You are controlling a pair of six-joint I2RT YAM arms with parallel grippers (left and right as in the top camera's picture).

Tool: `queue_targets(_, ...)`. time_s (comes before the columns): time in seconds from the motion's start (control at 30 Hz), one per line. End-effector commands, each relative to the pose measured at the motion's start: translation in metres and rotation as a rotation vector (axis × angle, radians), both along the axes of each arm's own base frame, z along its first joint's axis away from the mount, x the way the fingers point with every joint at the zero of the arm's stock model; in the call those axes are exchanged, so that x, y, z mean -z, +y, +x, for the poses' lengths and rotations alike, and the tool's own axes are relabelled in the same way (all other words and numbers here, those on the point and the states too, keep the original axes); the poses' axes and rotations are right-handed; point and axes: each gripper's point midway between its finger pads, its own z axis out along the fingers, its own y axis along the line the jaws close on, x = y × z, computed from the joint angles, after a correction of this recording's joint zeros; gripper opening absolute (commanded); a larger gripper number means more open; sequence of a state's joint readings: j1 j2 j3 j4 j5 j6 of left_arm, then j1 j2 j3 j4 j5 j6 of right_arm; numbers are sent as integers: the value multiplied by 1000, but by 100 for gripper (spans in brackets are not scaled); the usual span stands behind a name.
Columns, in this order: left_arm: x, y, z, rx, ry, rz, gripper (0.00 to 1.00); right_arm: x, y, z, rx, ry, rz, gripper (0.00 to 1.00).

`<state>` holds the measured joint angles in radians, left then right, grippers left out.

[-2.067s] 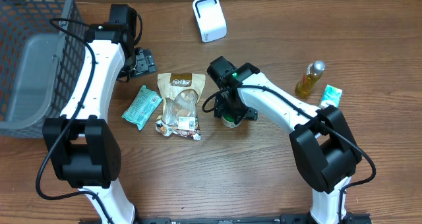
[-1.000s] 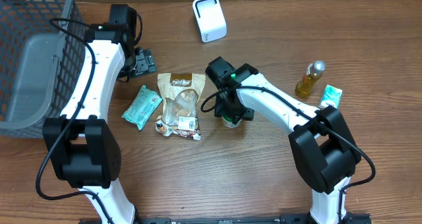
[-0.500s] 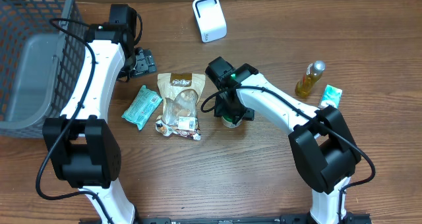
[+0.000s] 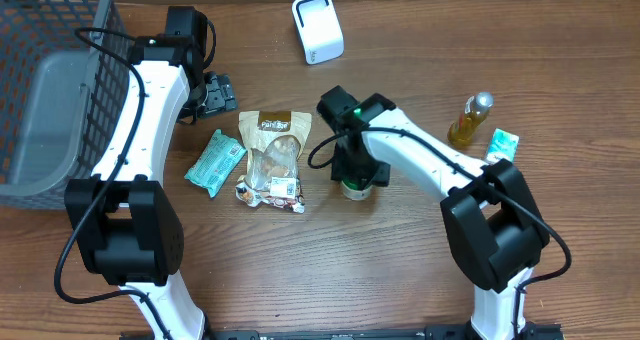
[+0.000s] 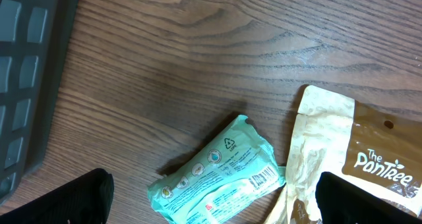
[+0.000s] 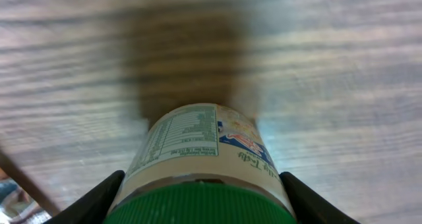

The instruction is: Scan the item barcode

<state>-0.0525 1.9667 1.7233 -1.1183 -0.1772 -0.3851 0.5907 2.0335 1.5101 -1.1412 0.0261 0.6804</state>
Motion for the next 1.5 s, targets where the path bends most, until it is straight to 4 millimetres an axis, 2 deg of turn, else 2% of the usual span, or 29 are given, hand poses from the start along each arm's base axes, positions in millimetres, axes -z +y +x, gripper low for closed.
queue_targets(0.0, -3, 2, 5, 13, -10, 16, 100, -12, 5, 8, 49, 43, 92, 49)
queue_targets(0.17, -3, 2, 5, 13, -10, 16, 100, -21, 9, -3, 104, 155, 198, 47)
queue_targets(0.2, -3, 2, 5, 13, -10, 16, 100, -23, 11, -5, 111, 173, 221, 40)
queue_targets(0.27, -3, 2, 5, 13, -10, 16, 100, -26, 15, -11, 125, 214, 264, 35)
queue_targets(0.7, -3, 2, 5, 13, -10, 16, 100, -51, 48, -42, 167, 423, 483, 35)
queue_targets(1.03, -3, 2, 5, 13, -10, 16, 100, -67, 52, -65, 213, 557, 522, 34)
queue_targets(1.47, -3, 2, 5, 13, -10, 16, 100, -89, 69, -74, 252, 664, 652, 34)
